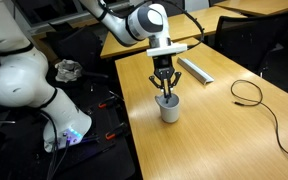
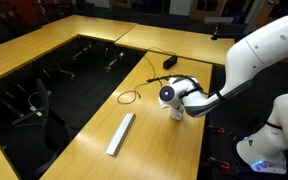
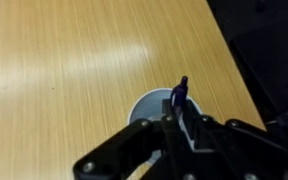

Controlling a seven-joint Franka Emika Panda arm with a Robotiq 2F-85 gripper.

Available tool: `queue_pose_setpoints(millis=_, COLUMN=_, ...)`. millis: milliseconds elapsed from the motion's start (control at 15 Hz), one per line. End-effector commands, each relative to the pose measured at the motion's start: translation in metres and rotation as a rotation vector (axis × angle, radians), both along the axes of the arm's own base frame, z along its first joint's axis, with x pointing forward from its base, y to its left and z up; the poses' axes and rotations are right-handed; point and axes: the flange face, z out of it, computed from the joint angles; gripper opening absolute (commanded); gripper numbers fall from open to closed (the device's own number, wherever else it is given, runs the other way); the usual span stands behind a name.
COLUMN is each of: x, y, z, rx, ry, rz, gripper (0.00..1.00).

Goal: Pick the pen from the cup and put it on the table

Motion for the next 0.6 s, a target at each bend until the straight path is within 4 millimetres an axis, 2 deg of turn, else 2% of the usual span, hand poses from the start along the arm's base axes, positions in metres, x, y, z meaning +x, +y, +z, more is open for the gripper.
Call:
queue_pose_setpoints(millis=0, x=-0.015, y=0.011, z=0.039, rx=-0.069, ry=0.002, rz=0.019, gripper=0.04)
queue_pose_setpoints(millis=333, x=-0.034, y=0.031, z=0.096, rx=-0.271, ry=-0.045, rz=0.054, gripper=0.04)
queue_pose_setpoints(millis=533, x=-0.04, y=0.053, z=0.102, rx=-0.114, ry=-0.063, rz=0.072, gripper=0.04)
